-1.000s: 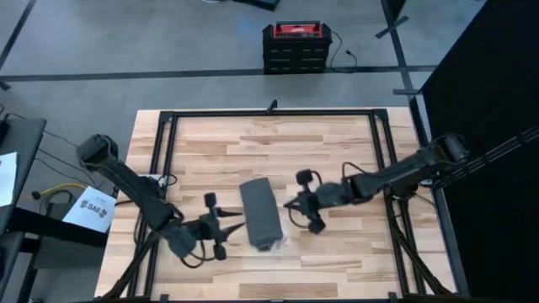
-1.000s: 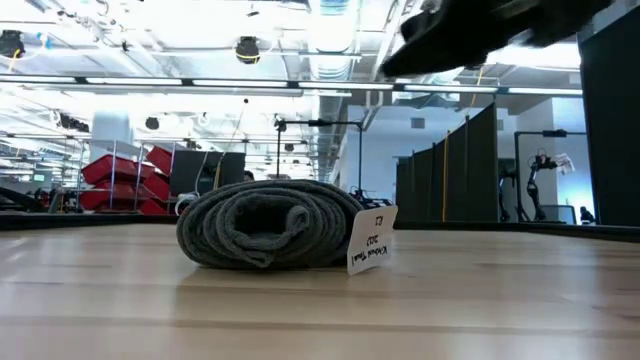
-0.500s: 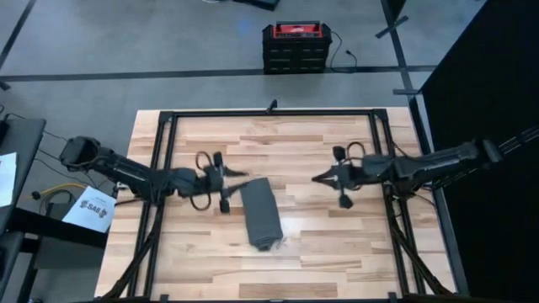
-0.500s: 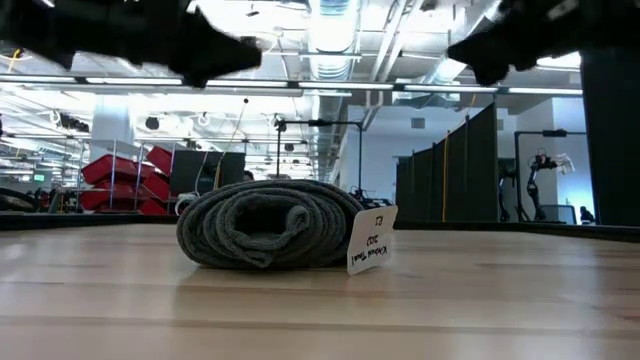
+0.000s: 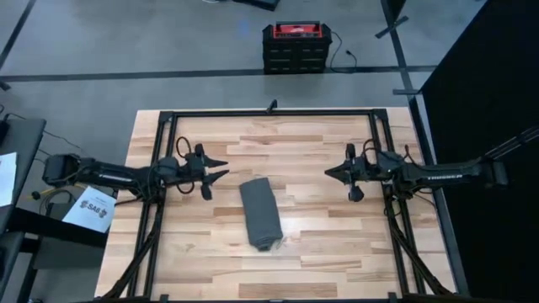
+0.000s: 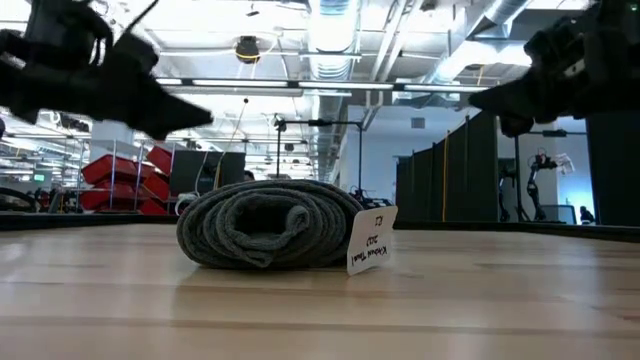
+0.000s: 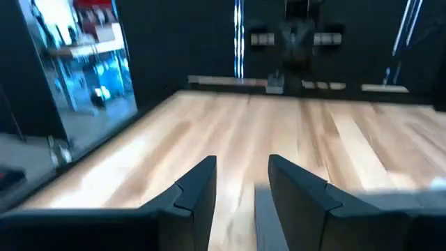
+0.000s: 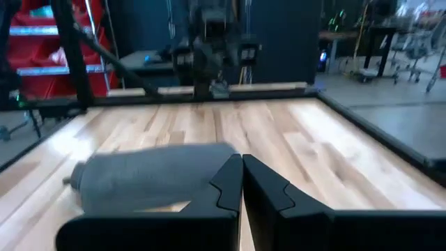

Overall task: Roll towel
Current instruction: Return to Home Position

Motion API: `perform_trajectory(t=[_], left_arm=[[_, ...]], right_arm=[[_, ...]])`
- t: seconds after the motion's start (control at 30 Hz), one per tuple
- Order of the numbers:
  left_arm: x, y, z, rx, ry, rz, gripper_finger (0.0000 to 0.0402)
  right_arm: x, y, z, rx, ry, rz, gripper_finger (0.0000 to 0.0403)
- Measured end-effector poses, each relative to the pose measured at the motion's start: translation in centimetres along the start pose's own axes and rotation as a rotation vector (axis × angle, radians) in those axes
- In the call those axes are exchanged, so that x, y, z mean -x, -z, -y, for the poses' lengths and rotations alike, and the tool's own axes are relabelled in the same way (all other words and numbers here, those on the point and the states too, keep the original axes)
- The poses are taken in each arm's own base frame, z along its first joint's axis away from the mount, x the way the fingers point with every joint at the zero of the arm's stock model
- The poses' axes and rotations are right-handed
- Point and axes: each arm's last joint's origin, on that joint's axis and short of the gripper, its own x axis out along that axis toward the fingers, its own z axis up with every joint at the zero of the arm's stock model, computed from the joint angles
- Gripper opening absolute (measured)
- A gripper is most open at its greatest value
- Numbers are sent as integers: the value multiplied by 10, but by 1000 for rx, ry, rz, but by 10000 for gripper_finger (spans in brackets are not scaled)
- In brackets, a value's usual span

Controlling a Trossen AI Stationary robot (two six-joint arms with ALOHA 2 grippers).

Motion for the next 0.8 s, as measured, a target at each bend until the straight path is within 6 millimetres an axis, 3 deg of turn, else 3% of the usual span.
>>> perform_trajectory(t=[0.07, 0.53, 0.6, 0.8], left_arm=[[4, 8, -1, 15, 26, -43, 118], [11, 14, 0, -54, 127, -124, 118], [13, 19, -2, -52, 75, -174, 118], [19, 11, -6, -107, -48, -110, 118]], right_arm=[[2, 6, 0, -6, 0, 15, 0], [2, 16, 1, -10, 47, -64, 0], [2, 17, 1, -11, 46, -81, 0], [3, 21, 1, -13, 47, -118, 0]])
